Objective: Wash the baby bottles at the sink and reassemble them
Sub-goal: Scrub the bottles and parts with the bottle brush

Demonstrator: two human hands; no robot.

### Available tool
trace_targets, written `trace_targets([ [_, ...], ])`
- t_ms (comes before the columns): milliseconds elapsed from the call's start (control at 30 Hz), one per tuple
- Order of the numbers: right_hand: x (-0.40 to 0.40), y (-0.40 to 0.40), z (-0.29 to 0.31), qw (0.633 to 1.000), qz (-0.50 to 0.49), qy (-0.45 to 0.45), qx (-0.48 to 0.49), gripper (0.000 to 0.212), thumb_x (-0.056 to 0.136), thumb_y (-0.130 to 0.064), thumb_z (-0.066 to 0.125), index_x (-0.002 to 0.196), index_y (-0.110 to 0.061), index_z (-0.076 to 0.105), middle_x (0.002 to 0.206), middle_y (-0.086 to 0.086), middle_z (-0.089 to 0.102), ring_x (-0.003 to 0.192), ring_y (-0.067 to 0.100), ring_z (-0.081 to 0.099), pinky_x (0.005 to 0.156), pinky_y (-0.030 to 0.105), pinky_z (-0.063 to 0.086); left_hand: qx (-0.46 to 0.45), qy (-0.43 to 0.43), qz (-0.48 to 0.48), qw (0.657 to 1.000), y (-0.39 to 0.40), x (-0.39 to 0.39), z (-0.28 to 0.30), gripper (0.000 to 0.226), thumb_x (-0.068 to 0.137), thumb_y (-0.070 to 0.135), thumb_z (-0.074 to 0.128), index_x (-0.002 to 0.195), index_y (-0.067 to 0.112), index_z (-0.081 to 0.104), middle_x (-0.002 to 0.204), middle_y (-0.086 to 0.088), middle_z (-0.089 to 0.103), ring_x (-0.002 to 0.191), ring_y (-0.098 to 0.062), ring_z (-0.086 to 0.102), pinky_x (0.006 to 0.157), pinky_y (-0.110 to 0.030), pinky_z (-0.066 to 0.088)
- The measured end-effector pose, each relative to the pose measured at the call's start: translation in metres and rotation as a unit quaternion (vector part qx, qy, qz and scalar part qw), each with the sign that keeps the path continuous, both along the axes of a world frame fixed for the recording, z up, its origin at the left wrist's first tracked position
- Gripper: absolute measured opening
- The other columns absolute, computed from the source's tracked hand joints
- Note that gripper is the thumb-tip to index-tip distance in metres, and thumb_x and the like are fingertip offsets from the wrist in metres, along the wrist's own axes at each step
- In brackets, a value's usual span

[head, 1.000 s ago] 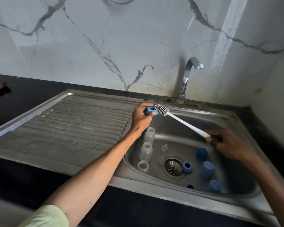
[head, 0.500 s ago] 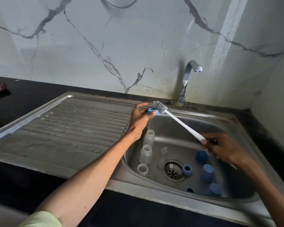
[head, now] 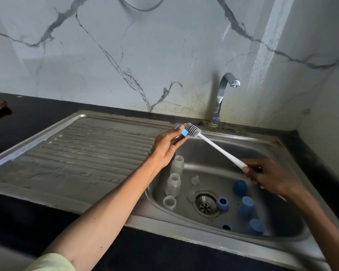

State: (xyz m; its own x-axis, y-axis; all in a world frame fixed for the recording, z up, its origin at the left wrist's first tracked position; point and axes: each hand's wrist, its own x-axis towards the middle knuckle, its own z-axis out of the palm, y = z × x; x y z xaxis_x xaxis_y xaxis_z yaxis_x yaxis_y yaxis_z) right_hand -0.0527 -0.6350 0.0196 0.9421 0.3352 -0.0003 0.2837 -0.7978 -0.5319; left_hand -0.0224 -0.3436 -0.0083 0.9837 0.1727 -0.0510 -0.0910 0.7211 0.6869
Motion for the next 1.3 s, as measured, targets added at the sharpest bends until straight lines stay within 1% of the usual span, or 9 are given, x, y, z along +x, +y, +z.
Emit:
trace_targets([
  [200, 0.0, 0.006, -0.005, 0.999, -0.01, -0.022, 0.024, 0.034, 0.099, -0.021, 0.052, 0.132, -0.018, 0.057, 0.088, -0.003, 0.062, 0.075, 0.01, 0.057, 0.062, 0.018, 0.038, -0.008, 0.007, -0.047, 0.999, 0.003, -0.002, 0.0, 0.015, 0.093, -0.001, 0.061, 0.105, -0.011, 0.063, 0.109, -0.025, 0.069, 0.107, -0.034, 0.066, 0.091, -0.044, 0.057],
  [333, 0.001, 0.007, -0.007, 0.999, -0.014, -0.036, 0.013, 0.032, 0.099, -0.022, 0.052, 0.129, -0.017, 0.059, 0.09, -0.003, 0.062, 0.08, 0.006, 0.056, 0.064, 0.015, 0.036, 0.023, 0.015, -0.044, 0.999, 0.001, -0.002, 0.0, 0.01, 0.093, -0.001, 0.061, 0.1, -0.008, 0.065, 0.102, -0.024, 0.071, 0.099, -0.032, 0.069, 0.088, -0.043, 0.059],
  [467, 0.003, 0.0, -0.003, 0.999, -0.018, -0.029, -0.01, 0.032, 0.099, -0.024, 0.052, 0.128, -0.014, 0.06, 0.096, 0.0, 0.062, 0.083, 0.008, 0.055, 0.072, 0.023, 0.039, 0.039, 0.021, -0.016, 0.999, 0.004, -0.002, 0.001, 0.01, 0.094, 0.002, 0.062, 0.099, -0.006, 0.065, 0.105, -0.023, 0.069, 0.101, -0.031, 0.067, 0.087, -0.041, 0.059],
  [633, 0.003, -0.001, -0.003, 0.998, -0.032, -0.062, -0.011, 0.04, 0.098, -0.024, 0.053, 0.138, -0.022, 0.052, 0.1, 0.001, 0.061, 0.08, 0.008, 0.054, 0.062, 0.014, 0.036, 0.096, 0.019, -0.029, 0.995, -0.002, -0.004, 0.0, 0.011, 0.094, -0.002, 0.061, 0.101, -0.007, 0.067, 0.098, -0.02, 0.072, 0.096, -0.032, 0.068, 0.083, -0.042, 0.061],
  [833, -0.001, 0.004, -0.003, 0.995, -0.03, -0.087, -0.023, 0.044, 0.097, -0.023, 0.056, 0.14, -0.026, 0.049, 0.104, 0.003, 0.062, 0.076, 0.008, 0.051, 0.062, 0.016, 0.037, 0.129, 0.036, 0.028, 0.991, 0.008, 0.002, -0.004, 0.01, 0.091, -0.003, 0.064, 0.1, -0.003, 0.068, 0.103, -0.02, 0.069, 0.104, -0.035, 0.065, 0.081, -0.041, 0.061],
  [1000, -0.001, 0.005, -0.006, 0.995, -0.045, -0.092, -0.012, 0.043, 0.096, -0.022, 0.057, 0.139, -0.023, 0.05, 0.106, 0.005, 0.062, 0.075, 0.007, 0.049, 0.064, 0.018, 0.036, 0.181, 0.022, 0.023, 0.983, -0.004, -0.001, -0.002, 0.024, 0.091, -0.005, 0.065, 0.114, -0.009, 0.066, 0.112, -0.024, 0.067, 0.105, -0.035, 0.066, 0.083, -0.042, 0.061],
  [1100, -0.001, 0.005, -0.006, 0.993, -0.05, -0.105, -0.01, 0.043, 0.095, -0.022, 0.059, 0.138, -0.025, 0.052, 0.115, 0.007, 0.065, 0.076, 0.007, 0.049, 0.072, 0.022, 0.037, 0.166, 0.025, 0.046, 0.985, -0.004, 0.001, -0.003, 0.015, 0.09, -0.003, 0.067, 0.104, -0.004, 0.07, 0.111, -0.023, 0.068, 0.109, -0.036, 0.065, 0.079, -0.037, 0.062],
  [1233, -0.001, 0.006, -0.006, 0.994, -0.046, -0.101, -0.021, 0.044, 0.095, -0.024, 0.059, 0.139, -0.029, 0.051, 0.116, 0.005, 0.065, 0.075, 0.006, 0.048, 0.062, 0.016, 0.035, 0.147, 0.034, 0.074, 0.986, 0.007, 0.006, -0.007, 0.012, 0.087, 0.001, 0.07, 0.099, 0.0, 0.072, 0.113, -0.024, 0.07, 0.113, -0.038, 0.065, 0.091, -0.045, 0.058],
  [1300, 0.0, 0.004, -0.006, 0.994, -0.045, -0.093, -0.025, 0.045, 0.095, -0.024, 0.059, 0.139, -0.029, 0.051, 0.116, 0.005, 0.065, 0.075, 0.005, 0.048, 0.061, 0.014, 0.034, 0.117, 0.034, 0.076, 0.99, 0.008, 0.006, -0.005, 0.01, 0.089, 0.0, 0.069, 0.098, -0.001, 0.071, 0.109, -0.022, 0.071, 0.109, -0.035, 0.067, 0.091, -0.045, 0.059],
])
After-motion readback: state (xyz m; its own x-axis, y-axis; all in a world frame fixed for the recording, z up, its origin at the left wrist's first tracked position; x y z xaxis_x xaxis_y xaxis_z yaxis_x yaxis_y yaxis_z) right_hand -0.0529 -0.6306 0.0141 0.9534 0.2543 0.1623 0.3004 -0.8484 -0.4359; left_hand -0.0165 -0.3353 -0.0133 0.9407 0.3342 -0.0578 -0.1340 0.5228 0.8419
